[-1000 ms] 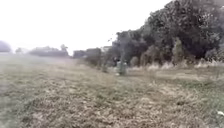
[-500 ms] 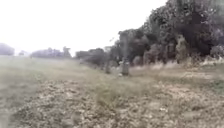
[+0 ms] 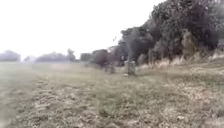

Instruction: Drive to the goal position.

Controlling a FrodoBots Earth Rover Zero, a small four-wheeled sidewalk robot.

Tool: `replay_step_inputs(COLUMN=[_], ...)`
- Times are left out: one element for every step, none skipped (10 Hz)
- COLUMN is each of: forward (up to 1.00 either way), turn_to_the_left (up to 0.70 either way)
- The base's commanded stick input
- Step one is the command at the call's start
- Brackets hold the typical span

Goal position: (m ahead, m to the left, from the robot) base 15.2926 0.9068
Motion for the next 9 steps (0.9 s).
replay_step_inputs(forward=[0.70, 0.70, 0.70, 0.70, 0.70, 0.70, 0.70, 0.70, 0.70], turn_to_the_left=[0.03, 0.03, 0.03, 0.03, 0.03, 0.03, 0.03, 0.02, 0.02])
